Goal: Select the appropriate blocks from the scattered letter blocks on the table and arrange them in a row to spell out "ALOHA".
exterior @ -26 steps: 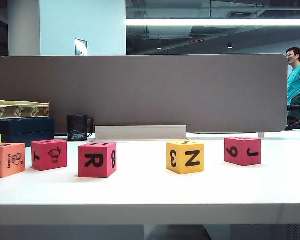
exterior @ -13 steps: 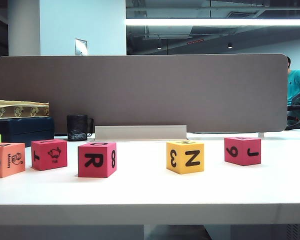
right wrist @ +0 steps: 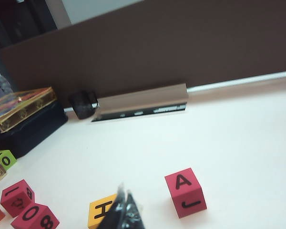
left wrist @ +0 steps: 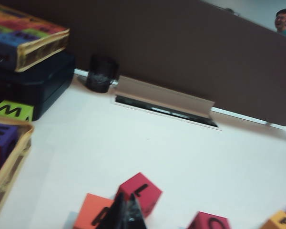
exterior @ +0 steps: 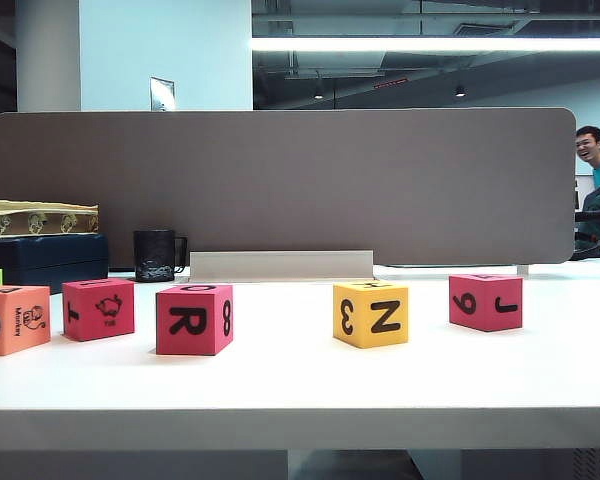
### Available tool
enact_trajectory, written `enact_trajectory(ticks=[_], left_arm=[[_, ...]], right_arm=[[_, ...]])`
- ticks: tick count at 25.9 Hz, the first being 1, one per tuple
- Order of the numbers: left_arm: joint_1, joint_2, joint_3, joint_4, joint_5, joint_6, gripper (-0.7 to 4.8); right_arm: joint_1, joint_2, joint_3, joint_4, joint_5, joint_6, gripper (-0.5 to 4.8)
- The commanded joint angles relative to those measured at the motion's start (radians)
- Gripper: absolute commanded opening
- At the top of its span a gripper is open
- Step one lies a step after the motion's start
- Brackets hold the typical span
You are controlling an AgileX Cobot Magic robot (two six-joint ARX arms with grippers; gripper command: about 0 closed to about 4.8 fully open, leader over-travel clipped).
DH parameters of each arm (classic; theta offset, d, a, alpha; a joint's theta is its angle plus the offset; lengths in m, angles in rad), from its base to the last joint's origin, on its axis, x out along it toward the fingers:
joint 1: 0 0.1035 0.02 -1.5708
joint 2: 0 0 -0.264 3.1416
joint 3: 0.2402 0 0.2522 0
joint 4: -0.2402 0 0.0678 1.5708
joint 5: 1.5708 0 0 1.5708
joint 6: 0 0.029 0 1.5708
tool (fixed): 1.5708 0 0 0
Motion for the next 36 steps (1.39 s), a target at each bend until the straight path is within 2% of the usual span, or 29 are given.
enact_trajectory(ticks=[1, 10, 13, 18, 19, 24, 30, 36], left_arm=[[-0.002, 0.062, 0.077, -0.085, 0.036, 0.011, -0.05], [-0.002, 0.291, 0.31, -0.241, 0.06, 0.163, -0.05], [-0.002, 0.415, 0.43, -0.317, 0.06, 0.212, -0.05], [-0.002, 0.539, 0.518, -0.364, 0.063, 0.217, -0.06], [-0.002, 0.578, 0.534, -0.373, 0.069, 0.241, -0.05], [-0.002, 0.711, 0.55, -0.373, 0.085, 0.284, -0.05], [-0.002, 0.859, 0.589, -0.367, 0.086, 0.283, -0.05], [-0.005, 1.019, 0.7, -0.377, 0.147, 0.311, -0.05]], right_arm=[[0.012, 0.1, 0.1, -0.076, -0.028, -0.016, -0.05], [0.079, 0.423, 0.435, -0.305, -0.087, -0.133, -0.05], [0.146, 0.568, 0.599, -0.431, -0.087, -0.19, -0.05], [0.241, 0.683, 0.723, -0.507, -0.087, -0.208, -0.05], [0.281, 0.721, 0.764, -0.533, -0.084, -0.216, -0.05], [0.388, 0.859, 0.869, -0.615, -0.083, -0.233, -0.05], [0.447, 0.966, 0.921, -0.643, -0.083, -0.233, -0.05], [0.499, 1.041, 0.969, -0.674, -0.08, -0.259, -0.05]])
